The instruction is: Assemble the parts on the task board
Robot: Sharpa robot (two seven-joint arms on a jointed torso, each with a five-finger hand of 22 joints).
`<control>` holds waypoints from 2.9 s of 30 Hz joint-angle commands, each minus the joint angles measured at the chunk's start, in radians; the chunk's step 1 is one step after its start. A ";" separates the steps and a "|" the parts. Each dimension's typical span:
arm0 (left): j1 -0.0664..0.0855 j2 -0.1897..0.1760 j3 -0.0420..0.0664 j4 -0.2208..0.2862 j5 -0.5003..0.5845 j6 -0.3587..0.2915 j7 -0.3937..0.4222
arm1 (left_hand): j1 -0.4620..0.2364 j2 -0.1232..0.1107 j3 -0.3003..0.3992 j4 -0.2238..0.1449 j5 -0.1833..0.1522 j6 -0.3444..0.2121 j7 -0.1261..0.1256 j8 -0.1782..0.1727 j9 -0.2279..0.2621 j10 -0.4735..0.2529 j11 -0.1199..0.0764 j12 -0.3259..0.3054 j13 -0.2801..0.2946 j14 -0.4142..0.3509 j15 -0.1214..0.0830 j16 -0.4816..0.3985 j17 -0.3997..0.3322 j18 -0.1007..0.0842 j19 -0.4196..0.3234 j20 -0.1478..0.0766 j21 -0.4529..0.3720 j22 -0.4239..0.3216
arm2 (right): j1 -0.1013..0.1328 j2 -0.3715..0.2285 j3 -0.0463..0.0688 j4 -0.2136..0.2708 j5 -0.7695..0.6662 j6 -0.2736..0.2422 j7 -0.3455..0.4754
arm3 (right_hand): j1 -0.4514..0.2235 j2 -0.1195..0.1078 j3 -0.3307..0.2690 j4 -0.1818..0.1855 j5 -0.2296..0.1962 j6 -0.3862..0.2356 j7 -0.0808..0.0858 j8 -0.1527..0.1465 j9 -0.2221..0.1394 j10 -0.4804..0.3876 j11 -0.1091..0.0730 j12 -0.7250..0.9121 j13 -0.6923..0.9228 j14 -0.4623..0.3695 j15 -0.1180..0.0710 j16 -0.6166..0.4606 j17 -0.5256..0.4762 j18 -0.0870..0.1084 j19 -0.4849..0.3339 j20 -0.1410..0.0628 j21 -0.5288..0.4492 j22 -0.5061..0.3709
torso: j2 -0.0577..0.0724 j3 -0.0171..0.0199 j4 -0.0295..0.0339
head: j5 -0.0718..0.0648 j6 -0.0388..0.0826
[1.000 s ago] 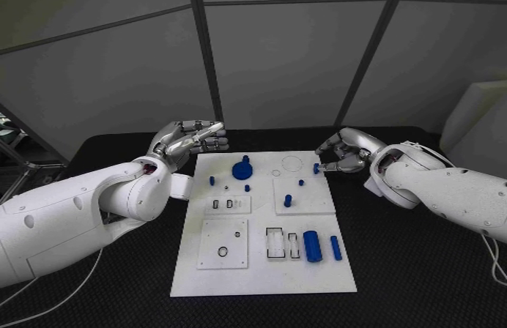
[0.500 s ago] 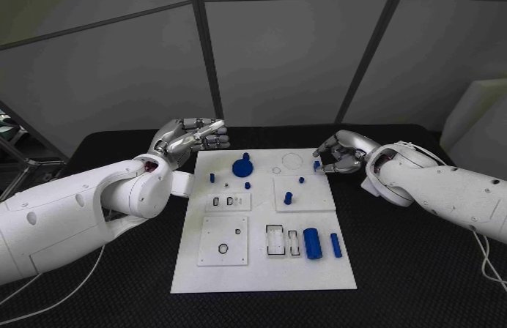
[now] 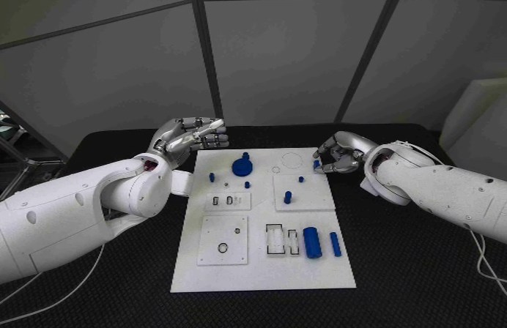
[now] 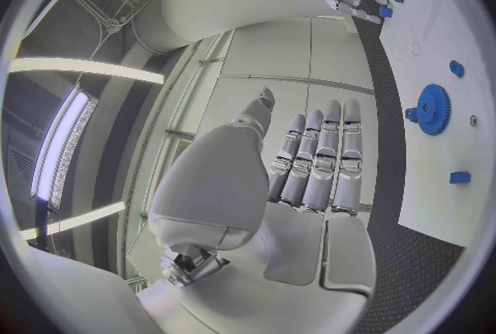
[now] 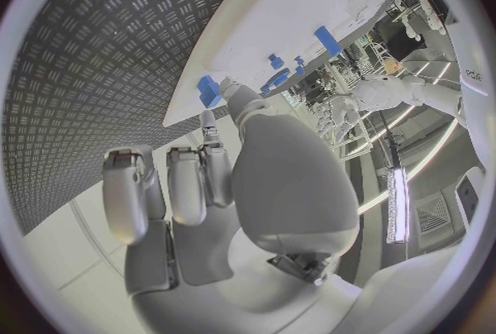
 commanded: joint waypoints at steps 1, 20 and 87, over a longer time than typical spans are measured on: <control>0.001 0.001 0.001 0.000 -0.004 0.008 0.004 | 0.004 0.002 0.000 -0.005 -0.007 0.007 0.011 -0.006 -0.001 0.006 -0.001 -0.002 0.000 -0.001 0.004 -0.003 0.000 -0.014 0.006 0.001 0.001 -0.001 | 0.002 0.005 0.000 -0.004 -0.009 0.018 -0.014 | 0.000 0.013 0.008 0.001 0.005 0.011 -0.001 0.004 0.002 0.018 -0.001 0.004 0.115 0.065 -0.006 0.007 0.082 -0.013 0.103 -0.004 0.008 0.256 | 0.000 0.0006 -0.0010 | 0.000 -0.001; 0.001 0.001 0.001 -0.001 -0.004 0.008 0.004 | 0.005 0.003 0.000 -0.007 -0.007 0.007 0.011 -0.006 -0.001 0.007 -0.001 -0.003 0.000 -0.001 0.004 -0.004 0.000 -0.014 0.006 0.001 0.001 -0.002 | 0.001 0.022 0.000 -0.022 -0.009 0.037 -0.037 | -0.011 0.026 0.017 0.000 0.005 0.034 -0.004 0.008 0.004 0.023 -0.004 0.011 0.122 0.068 -0.008 0.012 0.091 -0.015 0.108 -0.005 0.012 0.263 | 0.000 0.0005 -0.0012 | 0.001 -0.003; 0.001 0.023 0.001 -0.032 -0.004 0.004 0.002 | 0.005 0.005 0.000 -0.010 -0.007 0.008 0.011 -0.007 -0.001 0.009 -0.001 -0.006 0.000 0.001 0.004 -0.006 0.000 -0.014 0.006 0.001 0.001 -0.003 | -0.039 0.262 -0.010 0.269 -0.208 -0.060 -0.360 | -0.032 0.116 0.068 -0.056 0.006 0.170 -0.049 0.035 0.061 0.027 -0.043 0.017 0.129 0.070 -0.042 0.019 0.108 -0.015 0.108 -0.040 0.012 0.263 | -0.015 -0.0054 0.0038 | 0.059 -0.053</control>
